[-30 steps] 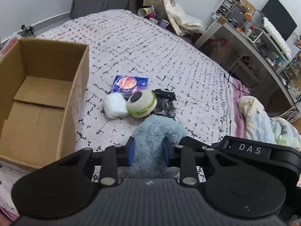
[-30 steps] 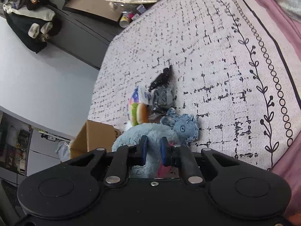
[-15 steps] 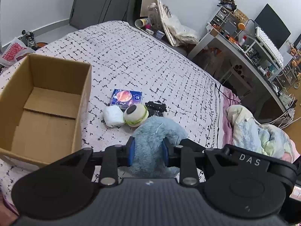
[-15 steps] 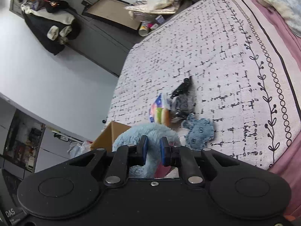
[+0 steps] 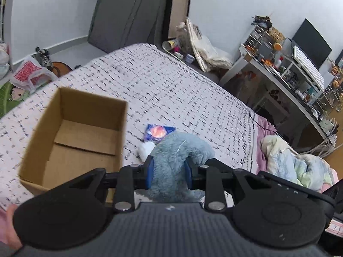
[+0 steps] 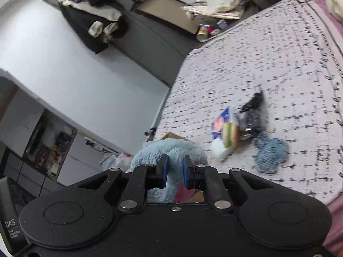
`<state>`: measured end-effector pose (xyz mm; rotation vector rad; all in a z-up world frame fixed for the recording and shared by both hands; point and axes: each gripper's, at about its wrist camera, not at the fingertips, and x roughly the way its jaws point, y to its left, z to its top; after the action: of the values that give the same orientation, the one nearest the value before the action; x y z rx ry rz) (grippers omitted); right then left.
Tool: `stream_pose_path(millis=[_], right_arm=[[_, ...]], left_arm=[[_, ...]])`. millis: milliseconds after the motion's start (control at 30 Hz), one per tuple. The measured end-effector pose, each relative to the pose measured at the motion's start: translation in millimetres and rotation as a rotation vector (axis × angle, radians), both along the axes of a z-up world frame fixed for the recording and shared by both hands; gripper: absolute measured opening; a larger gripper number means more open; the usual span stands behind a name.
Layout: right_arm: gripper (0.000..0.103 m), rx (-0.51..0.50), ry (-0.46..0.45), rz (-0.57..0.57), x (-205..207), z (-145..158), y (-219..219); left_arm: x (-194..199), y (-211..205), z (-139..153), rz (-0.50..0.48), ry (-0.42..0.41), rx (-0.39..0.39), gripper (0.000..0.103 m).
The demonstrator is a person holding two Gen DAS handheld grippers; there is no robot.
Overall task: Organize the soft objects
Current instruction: 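Lift the light blue plush with both grippers and carry it over the cardboard box, then lower the plush into the box and open both grippers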
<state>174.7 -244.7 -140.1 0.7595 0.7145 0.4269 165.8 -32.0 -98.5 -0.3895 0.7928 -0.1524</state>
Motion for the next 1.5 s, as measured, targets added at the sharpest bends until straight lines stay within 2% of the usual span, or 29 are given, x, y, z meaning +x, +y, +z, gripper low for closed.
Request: stream_pose_path(millis=[333,600,1000,1200,1333,1500], right_arm=[[0.015,0.016,-0.035,0.083,9.5,3.7,43.0],[0.015,-0.025,-0.039,0.132,16.8,2.7,81.6],[0.016,-0.161,0.008,0.176,25.9,-11.4,127.9],[0.020,-0.230,0.053,0.200,30.9,-24.6,146.1],[0.020,-0.263,0.074,0.208,32.0,-32.3,153.4],[0.025,-0.295,0.105,0.218,32.9,-38.7,157.3]], left_arm=[[-4.6,44.3,6.8,0.076,-0.016,0.007,0.028],[-2.3,81.8,-1.2,0.122,0.003,-0.015,0.028],[7.6,123.5,-40.6,0.174,0.079,-0.085,0.028],[16.1,137.6,-62.0,0.206,0.149,-0.126,0.028],[18.9,139.3,-69.9,0.203,0.157,-0.106,0.028],[22.9,143.1,-77.9,0.211,0.184,-0.121,0.029]])
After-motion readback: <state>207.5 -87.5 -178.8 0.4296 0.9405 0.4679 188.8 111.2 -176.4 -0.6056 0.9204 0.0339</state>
